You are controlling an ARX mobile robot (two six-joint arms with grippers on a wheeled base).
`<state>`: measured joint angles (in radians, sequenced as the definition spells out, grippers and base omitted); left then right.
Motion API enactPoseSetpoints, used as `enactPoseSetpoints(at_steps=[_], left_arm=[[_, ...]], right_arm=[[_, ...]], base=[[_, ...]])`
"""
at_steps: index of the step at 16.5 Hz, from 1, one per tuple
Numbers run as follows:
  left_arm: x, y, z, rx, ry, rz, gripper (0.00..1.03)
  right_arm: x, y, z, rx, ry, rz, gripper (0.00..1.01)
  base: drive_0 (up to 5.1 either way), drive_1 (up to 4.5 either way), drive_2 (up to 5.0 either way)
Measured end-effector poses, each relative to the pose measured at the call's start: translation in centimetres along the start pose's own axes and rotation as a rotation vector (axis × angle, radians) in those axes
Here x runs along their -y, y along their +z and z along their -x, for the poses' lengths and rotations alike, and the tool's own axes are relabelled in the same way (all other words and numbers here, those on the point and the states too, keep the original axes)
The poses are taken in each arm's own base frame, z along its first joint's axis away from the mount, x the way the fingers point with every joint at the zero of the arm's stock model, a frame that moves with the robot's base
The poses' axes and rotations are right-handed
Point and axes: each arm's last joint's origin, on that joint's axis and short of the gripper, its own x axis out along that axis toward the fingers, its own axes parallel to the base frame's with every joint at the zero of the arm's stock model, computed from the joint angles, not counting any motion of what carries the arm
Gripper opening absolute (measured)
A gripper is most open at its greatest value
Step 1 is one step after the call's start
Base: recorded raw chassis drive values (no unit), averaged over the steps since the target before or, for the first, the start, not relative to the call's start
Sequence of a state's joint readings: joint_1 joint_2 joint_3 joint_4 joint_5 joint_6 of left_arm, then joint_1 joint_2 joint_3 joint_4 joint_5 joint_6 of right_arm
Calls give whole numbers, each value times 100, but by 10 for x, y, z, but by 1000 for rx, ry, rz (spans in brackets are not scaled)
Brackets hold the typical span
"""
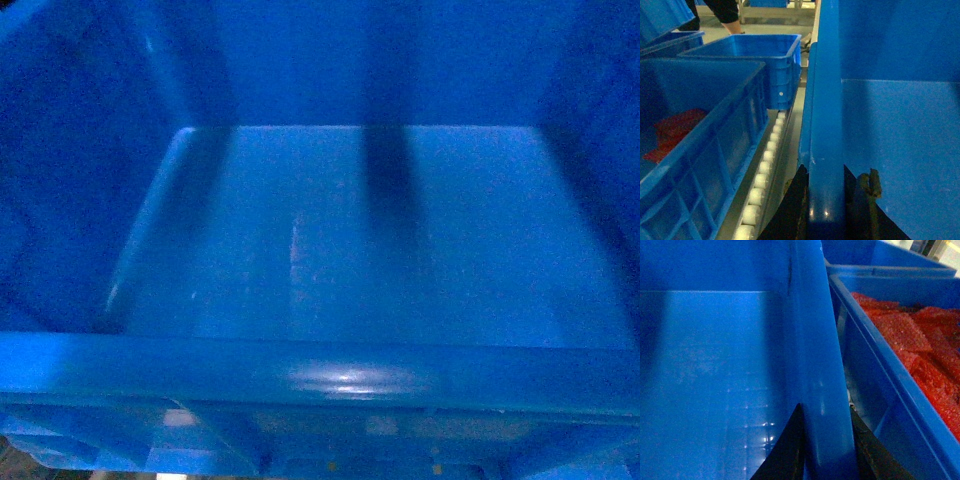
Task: Place box next to blue box on left shelf
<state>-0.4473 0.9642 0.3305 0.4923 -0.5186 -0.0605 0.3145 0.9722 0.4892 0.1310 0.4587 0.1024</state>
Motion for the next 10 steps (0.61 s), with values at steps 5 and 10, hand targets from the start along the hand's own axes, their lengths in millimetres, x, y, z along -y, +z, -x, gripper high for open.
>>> enactPoseSetpoints(at_steps=[5, 10], left_arm=[[19, -4, -42, -96, -26, 14, 10], [23, -28, -59, -217, -35, 19, 10]], right_arm=[[10, 8, -56, -127, 26, -13, 14], [11, -6, -70, -232, 23, 13, 14]], base=[[0, 0, 0], [0, 0, 0]])
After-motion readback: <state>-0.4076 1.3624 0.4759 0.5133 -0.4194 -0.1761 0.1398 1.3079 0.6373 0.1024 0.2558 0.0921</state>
